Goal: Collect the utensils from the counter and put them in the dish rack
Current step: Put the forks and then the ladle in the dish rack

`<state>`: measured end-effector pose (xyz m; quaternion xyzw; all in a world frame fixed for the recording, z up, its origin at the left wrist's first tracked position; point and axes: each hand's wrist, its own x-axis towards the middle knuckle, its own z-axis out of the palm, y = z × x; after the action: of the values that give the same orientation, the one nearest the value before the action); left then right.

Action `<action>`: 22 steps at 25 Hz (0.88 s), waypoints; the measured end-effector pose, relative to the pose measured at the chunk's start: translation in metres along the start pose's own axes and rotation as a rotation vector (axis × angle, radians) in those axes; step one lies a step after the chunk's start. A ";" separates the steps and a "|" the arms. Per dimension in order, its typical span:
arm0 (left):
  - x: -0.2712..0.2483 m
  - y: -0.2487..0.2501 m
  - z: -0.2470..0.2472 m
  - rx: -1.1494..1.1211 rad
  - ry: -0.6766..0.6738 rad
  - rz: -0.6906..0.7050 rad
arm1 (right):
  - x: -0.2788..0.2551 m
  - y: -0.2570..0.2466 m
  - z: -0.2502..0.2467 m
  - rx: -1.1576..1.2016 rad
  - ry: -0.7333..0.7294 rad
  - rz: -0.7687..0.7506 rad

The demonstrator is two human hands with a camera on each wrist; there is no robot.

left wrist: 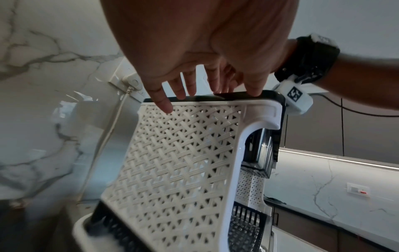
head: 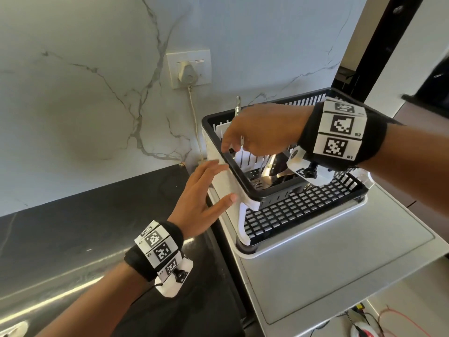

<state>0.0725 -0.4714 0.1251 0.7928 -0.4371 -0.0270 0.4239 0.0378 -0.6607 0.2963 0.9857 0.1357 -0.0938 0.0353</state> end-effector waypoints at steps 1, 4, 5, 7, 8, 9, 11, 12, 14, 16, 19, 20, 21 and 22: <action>-0.012 -0.009 -0.007 0.012 0.002 -0.022 | 0.005 -0.014 -0.004 0.018 0.033 -0.012; -0.068 -0.048 -0.036 0.053 0.024 -0.160 | 0.026 -0.066 -0.006 0.033 0.059 -0.078; -0.094 -0.064 -0.051 0.071 0.042 -0.221 | 0.036 -0.089 -0.004 0.033 0.050 -0.115; -0.151 -0.093 -0.085 0.123 0.089 -0.341 | 0.062 -0.139 0.005 0.065 0.030 -0.196; -0.183 -0.107 -0.103 0.152 0.117 -0.400 | 0.077 -0.164 0.013 0.088 0.015 -0.245; -0.216 -0.118 -0.122 0.180 0.145 -0.454 | 0.094 -0.191 0.021 0.104 -0.008 -0.296; -0.284 -0.137 -0.155 0.225 0.206 -0.561 | 0.130 -0.246 0.044 0.123 -0.067 -0.385; -0.311 -0.143 -0.165 0.248 0.235 -0.602 | 0.145 -0.267 0.058 0.134 -0.087 -0.404; -0.373 -0.153 -0.187 0.310 0.291 -0.743 | 0.182 -0.324 0.089 0.155 -0.137 -0.457; -0.423 -0.162 -0.205 0.366 0.302 -0.900 | 0.214 -0.379 0.123 0.188 -0.196 -0.477; -0.473 -0.172 -0.224 0.428 0.269 -1.057 | 0.247 -0.448 0.166 0.227 -0.233 -0.460; -0.479 -0.175 -0.225 0.444 0.221 -1.089 | 0.253 -0.461 0.177 0.234 -0.225 -0.446; -0.486 -0.178 -0.227 0.467 0.158 -1.131 | 0.259 -0.477 0.187 0.236 -0.218 -0.442; -0.491 -0.183 -0.228 0.476 0.101 -1.171 | 0.263 -0.490 0.196 0.237 -0.212 -0.438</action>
<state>-0.0133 0.0754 -0.0175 0.9734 0.0955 -0.1189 0.1711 0.1176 -0.1395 0.0315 0.9147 0.3295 -0.2172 -0.0875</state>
